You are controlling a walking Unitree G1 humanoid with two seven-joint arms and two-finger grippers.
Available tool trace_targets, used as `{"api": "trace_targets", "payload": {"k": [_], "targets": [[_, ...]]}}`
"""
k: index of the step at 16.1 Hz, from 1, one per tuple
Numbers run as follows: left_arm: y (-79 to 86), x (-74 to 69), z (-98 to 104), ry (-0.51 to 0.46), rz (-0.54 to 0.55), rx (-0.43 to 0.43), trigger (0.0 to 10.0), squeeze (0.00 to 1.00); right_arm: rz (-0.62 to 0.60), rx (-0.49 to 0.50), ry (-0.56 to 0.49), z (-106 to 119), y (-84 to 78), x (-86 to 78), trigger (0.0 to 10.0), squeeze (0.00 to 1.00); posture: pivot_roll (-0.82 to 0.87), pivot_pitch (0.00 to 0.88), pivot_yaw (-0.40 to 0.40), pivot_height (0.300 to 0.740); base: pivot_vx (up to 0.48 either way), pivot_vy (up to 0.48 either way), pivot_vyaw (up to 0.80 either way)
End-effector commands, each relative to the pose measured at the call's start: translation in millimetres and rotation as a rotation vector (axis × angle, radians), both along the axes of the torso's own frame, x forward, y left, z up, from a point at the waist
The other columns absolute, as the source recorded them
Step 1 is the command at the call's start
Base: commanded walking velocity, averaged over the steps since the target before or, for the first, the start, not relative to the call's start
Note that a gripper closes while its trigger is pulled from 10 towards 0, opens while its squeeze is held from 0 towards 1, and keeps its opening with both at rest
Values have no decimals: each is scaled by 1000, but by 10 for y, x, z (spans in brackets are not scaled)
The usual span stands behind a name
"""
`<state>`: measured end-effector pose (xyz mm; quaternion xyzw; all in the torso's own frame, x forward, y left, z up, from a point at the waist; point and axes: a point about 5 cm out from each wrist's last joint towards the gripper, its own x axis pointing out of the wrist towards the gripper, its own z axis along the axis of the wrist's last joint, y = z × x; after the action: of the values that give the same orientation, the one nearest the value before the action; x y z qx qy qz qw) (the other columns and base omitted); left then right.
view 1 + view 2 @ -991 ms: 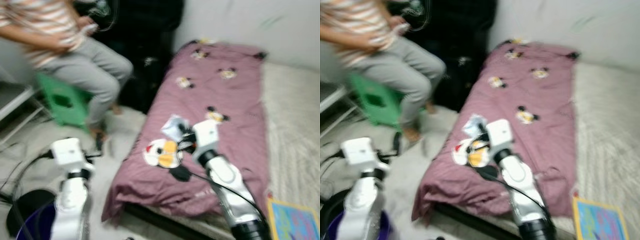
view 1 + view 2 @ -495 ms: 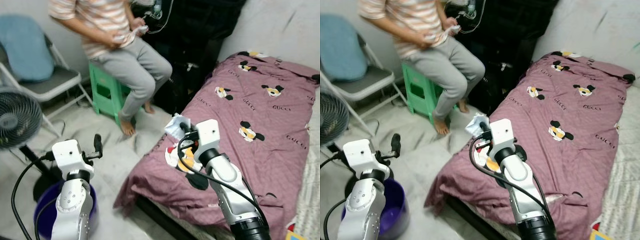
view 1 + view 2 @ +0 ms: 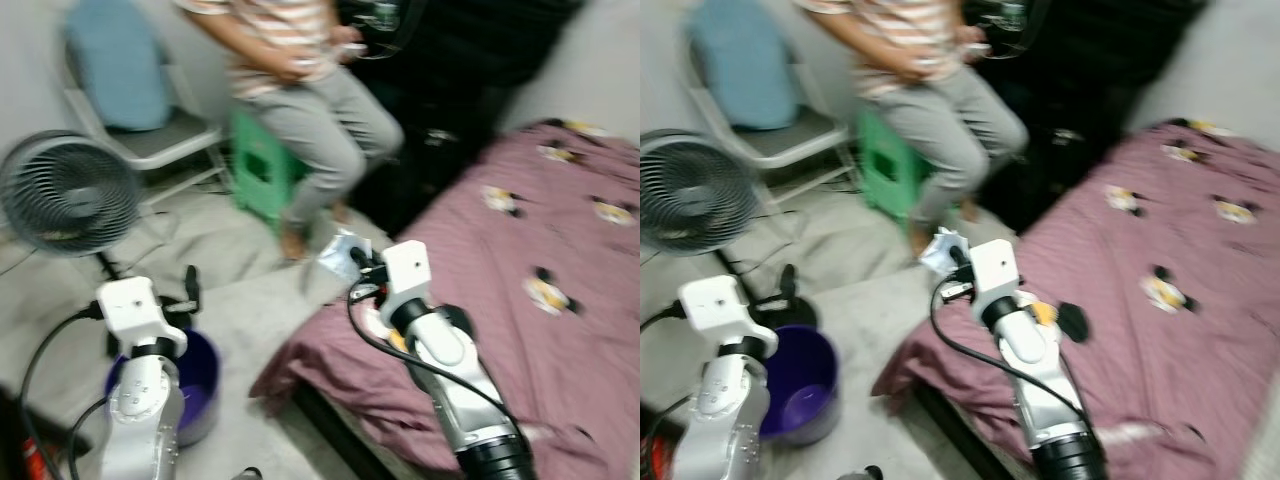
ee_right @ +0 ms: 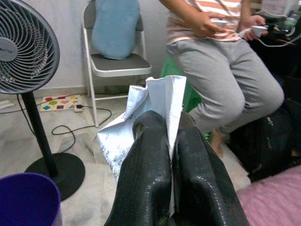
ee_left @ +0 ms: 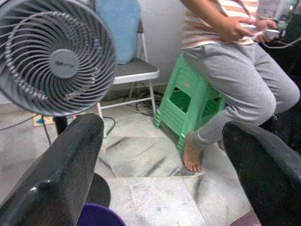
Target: Clean up the room
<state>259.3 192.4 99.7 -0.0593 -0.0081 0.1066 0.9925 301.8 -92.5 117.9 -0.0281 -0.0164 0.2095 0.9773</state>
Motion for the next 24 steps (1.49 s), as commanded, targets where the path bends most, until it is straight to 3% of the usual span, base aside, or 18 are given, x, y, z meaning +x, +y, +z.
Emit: {"api": "trace_targets", "payload": {"k": [1, 7, 13, 24], "targets": [[8, 3, -27, 17, -7, 0, 10000, 0, 12, 5, -4, 8, 24, 5, 10000, 0, 14, 22, -52, 740, 0, 0, 800], [-18, 18, -13, 10, -20, 1, 10000, 0, 21, 6, -6, 9, 46, 15, 10000, 0, 17, 14, -52, 740, 0, 0, 800], [-14, 30, -15, 7, -16, -17, 10000, 0, 24, 23, -7, 9, 57, 13, 10000, 0, 17, 18, -51, 740, 0, 0, 0], [-25, 54, -22, 11, -20, -25, 10000, 0, 24, 23, -4, 4, 59, 22, 10000, 0, 13, 20, -52, 740, 0, 371, 0]]}}
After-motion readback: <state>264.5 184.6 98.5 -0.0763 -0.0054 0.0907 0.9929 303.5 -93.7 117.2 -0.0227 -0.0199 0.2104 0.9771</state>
